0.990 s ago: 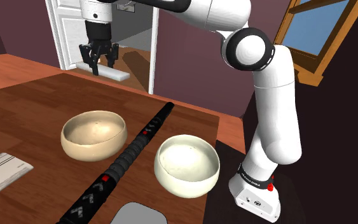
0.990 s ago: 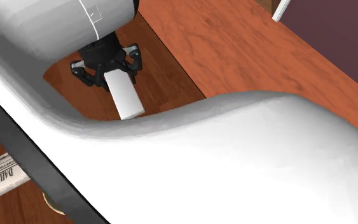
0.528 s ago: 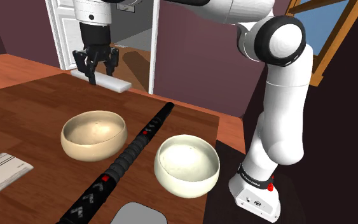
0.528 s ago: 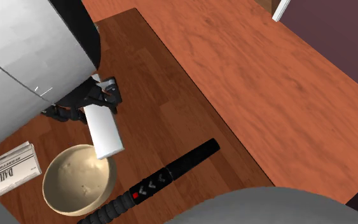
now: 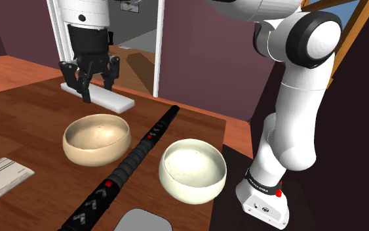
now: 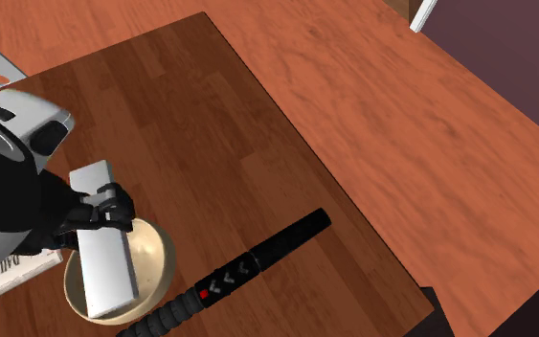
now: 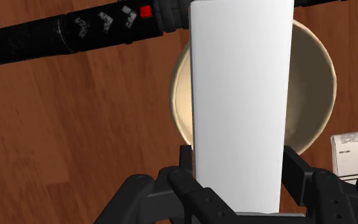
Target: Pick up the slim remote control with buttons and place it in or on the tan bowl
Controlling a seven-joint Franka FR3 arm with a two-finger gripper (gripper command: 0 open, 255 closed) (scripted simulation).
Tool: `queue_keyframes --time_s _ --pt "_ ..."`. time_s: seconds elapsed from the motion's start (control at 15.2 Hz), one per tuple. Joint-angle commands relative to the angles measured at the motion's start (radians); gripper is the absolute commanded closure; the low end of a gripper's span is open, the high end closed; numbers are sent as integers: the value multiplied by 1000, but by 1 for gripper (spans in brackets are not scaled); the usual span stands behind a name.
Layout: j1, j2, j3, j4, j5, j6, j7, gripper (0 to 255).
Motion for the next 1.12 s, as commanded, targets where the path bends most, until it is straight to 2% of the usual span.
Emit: queue_keyframes --time_s 0.0,0.07,0.92,1.06 --pt "24 -24 18 -35 5 10 45 255" --pt "36 -31 27 -43 6 11 67 255" --pt "29 -45 24 -242 10 197 68 255" --pt "29 -45 24 -242 10 197 68 255"
